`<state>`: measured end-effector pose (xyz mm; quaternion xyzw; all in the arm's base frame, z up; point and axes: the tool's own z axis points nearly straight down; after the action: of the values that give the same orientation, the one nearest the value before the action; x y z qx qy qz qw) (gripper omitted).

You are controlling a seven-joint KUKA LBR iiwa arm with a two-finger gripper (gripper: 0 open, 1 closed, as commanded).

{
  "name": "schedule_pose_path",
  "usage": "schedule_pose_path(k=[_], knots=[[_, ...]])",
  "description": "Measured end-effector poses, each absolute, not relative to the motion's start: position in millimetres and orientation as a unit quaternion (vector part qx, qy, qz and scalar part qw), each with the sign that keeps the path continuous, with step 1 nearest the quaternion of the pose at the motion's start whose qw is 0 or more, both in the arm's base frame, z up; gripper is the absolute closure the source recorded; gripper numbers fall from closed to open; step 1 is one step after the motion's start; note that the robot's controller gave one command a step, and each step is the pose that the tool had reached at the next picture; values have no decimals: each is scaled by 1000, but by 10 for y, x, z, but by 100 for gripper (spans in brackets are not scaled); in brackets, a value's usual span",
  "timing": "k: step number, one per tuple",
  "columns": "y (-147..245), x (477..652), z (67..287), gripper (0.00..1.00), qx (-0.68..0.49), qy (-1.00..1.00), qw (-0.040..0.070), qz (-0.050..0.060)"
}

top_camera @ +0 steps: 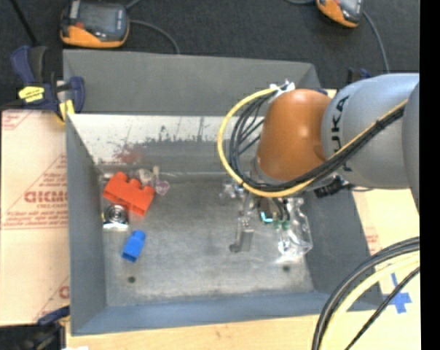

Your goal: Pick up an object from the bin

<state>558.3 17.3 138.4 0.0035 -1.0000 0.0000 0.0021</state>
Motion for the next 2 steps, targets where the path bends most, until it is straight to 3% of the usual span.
schedule_pose_path(k=[1, 2], knots=[[322, 6049, 1793, 0, 92, -996, -5, 0], [324, 6038, 1780, 100, 91, -996, -3, 0]])
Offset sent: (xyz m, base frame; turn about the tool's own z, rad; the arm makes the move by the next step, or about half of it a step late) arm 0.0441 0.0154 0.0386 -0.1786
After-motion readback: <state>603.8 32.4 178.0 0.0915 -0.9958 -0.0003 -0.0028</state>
